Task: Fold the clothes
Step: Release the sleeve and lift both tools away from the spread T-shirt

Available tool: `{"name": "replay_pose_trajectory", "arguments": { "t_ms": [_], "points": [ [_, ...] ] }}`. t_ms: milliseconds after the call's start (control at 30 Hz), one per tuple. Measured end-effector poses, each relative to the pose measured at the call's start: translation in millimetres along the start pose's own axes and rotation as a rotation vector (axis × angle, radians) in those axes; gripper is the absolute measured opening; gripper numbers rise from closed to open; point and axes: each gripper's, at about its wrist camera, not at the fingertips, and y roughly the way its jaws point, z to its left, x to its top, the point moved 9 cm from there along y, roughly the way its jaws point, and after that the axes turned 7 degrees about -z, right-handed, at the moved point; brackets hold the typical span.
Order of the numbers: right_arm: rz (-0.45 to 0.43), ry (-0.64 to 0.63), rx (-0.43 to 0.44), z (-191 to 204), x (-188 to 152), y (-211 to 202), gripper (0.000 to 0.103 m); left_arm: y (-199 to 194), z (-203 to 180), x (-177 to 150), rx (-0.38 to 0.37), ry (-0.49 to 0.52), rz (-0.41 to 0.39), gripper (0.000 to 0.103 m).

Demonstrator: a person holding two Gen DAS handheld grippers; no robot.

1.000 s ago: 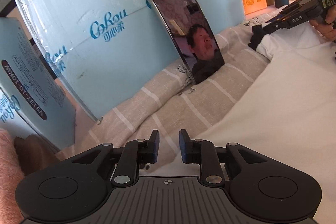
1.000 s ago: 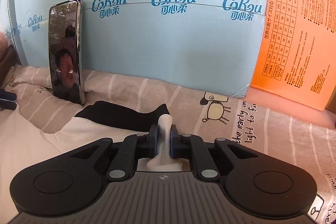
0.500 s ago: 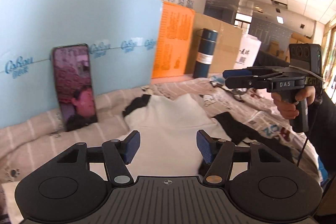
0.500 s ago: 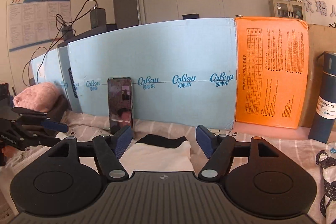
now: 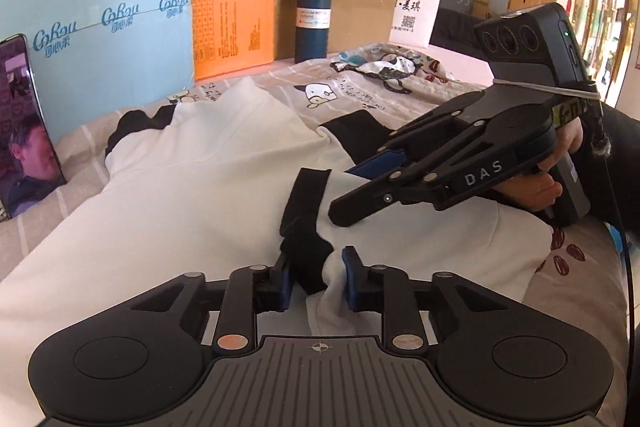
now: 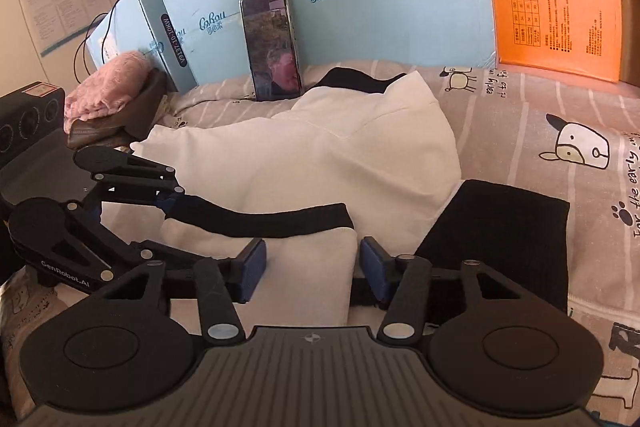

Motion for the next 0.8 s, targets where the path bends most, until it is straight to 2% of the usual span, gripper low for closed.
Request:
{"name": "replay_pose_trajectory", "arguments": {
  "t_ms": [33, 100, 300, 433, 600, 800],
  "points": [
    [-0.004, -0.018, 0.010, 4.0, 0.5, -1.4, 0.017, -6.4, -3.9, 1.6, -0.007, 0.005, -0.018, 0.014],
    [-0.042, -0.045, 0.037, 15.2, 4.3, -12.4, 0.008, -19.3, -11.8, 4.7, -0.022, 0.015, -0.053, 0.014],
    [-0.227, -0.085, 0.103, 63.4, 16.9, -79.9, 0.007, -74.1, -47.7, 12.5, -0.062, 0.007, -0.197, 0.014],
    [-0.329, -0.101, 0.132, 103.1, 10.4, -127.0, 0.007, -116.8, -77.7, 1.8, -0.086, 0.013, -0.270, 0.014],
    [-0.374, -0.060, 0.143, 141.6, -20.0, -166.7, 0.007, -140.0, -113.3, -29.9, -0.159, 0.010, -0.239, 0.014],
    [-0.292, 0.013, 0.161, 166.0, -65.4, -180.4, 0.007, -134.5, -129.7, -76.6, -0.205, -0.034, -0.115, 0.015]
  ]
}}
